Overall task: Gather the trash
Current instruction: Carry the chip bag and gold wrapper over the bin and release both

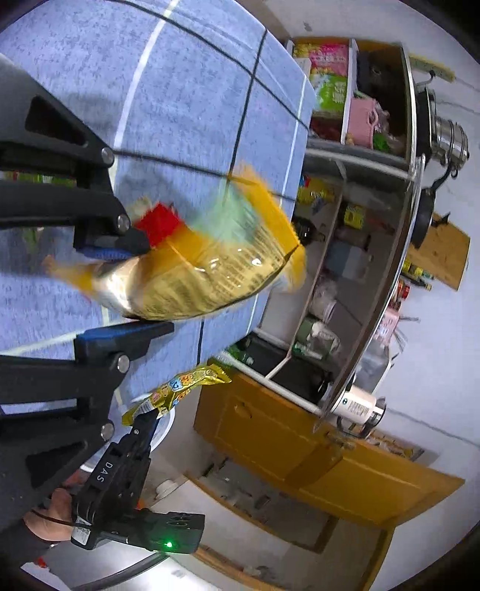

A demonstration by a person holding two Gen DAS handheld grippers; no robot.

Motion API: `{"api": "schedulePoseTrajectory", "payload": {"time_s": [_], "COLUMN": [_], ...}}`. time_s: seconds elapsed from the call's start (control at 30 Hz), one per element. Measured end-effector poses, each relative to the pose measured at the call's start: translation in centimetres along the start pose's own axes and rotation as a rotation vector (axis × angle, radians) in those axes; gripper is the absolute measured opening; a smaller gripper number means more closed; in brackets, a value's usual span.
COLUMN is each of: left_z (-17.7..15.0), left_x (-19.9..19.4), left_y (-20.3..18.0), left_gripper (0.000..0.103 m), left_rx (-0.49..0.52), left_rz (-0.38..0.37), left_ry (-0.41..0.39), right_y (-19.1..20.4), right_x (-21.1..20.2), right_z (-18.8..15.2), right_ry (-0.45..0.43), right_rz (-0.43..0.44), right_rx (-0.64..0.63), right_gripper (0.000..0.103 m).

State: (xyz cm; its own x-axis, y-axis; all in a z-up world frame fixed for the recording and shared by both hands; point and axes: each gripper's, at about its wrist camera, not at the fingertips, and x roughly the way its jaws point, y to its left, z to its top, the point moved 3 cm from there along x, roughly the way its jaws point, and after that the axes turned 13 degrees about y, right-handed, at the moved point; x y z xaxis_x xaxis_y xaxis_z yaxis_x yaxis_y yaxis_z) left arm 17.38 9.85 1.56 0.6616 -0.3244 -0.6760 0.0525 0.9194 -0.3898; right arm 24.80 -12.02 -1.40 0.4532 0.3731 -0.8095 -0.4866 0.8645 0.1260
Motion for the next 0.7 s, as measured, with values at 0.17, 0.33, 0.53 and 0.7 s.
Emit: {"api": "schedulePoseTrajectory", "payload": {"time_s": [0.17,0.33,0.53,0.7], "left_z": [0.1,0.2,0.5,0.8], "left_x": [1.0,1.7,0.9,0.6], "left_y": [-2.7,-3.7,-5.2,-6.7], "left_gripper": [0.015,0.009,0.009,0.009], "left_rx": [0.055,0.073,0.101,0.121], "left_rz": [-0.012,-0.009,-0.032,-0.062], "left_ry": [0.014,0.021,-0.003,-0.015], "right_y": [-2.1,-3.5,-4.5,-5.9], "right_x": [-1.2,-2.2,-3.7,-4.6], "right_z": [-1.3,-2.1,-2.7,-3.4], "right_ry": [-0.009,-0.019,-0.044,-0.054], "right_rz": [-0.024,-0.033,-0.042,-0.061], "right_rx": [0.039,0.065,0.081,0.107], "right_gripper": [0.005,0.005,0.005,0.005]}}
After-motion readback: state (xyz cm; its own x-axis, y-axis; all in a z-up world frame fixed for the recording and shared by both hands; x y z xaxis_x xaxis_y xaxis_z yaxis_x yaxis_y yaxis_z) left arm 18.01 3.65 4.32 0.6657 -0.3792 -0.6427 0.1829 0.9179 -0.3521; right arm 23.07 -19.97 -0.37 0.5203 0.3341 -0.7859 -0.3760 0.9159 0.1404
